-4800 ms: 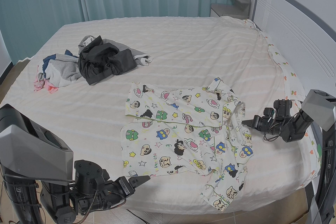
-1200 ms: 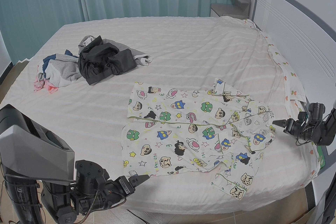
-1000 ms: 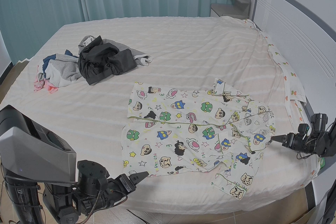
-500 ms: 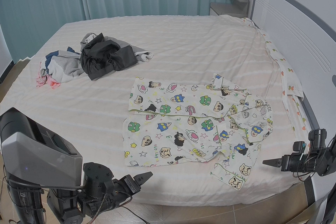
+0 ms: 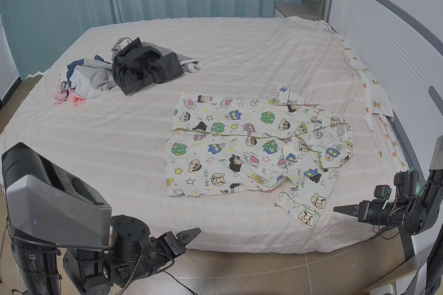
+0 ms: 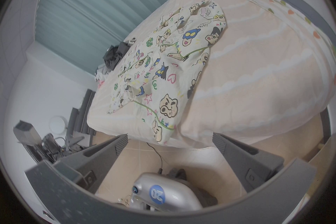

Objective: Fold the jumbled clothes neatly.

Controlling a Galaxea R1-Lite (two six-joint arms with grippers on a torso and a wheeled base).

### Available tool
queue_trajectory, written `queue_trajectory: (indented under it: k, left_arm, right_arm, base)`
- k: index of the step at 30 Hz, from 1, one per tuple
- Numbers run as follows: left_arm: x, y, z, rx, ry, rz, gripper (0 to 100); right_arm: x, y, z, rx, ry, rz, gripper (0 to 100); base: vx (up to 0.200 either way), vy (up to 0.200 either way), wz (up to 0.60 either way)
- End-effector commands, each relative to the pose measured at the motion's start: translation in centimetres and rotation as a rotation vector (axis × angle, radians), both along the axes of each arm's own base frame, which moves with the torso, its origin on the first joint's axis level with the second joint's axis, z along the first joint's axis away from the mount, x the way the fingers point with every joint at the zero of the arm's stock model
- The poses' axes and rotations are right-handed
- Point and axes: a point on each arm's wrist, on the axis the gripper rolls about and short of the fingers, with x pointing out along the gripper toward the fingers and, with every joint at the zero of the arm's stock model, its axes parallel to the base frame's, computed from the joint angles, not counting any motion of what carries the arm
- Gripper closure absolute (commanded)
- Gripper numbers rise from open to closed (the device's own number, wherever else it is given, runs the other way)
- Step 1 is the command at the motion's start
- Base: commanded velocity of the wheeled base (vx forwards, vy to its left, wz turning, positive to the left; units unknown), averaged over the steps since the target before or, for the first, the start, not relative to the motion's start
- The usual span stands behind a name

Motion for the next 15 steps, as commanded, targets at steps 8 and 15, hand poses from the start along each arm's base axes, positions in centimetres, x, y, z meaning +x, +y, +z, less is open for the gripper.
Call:
queue_trajectory:
  k: [8,15]
  left_arm:
    - [0.1,-0.1,0.0,-0.008,-0.010,0.001,0]
    - [0.1,-0.1,-0.2,-0.003,-0.007,0.001,0]
  right_arm:
    - [2.3,4.4,-4.6,0.038,0.027,-0.036,0]
    - [2.3,5.4,-5.5,0.028,0.038,-0.013,0]
  base:
    - [0.000,0.000,0.00]
    - [0.000,0.000,0.00]
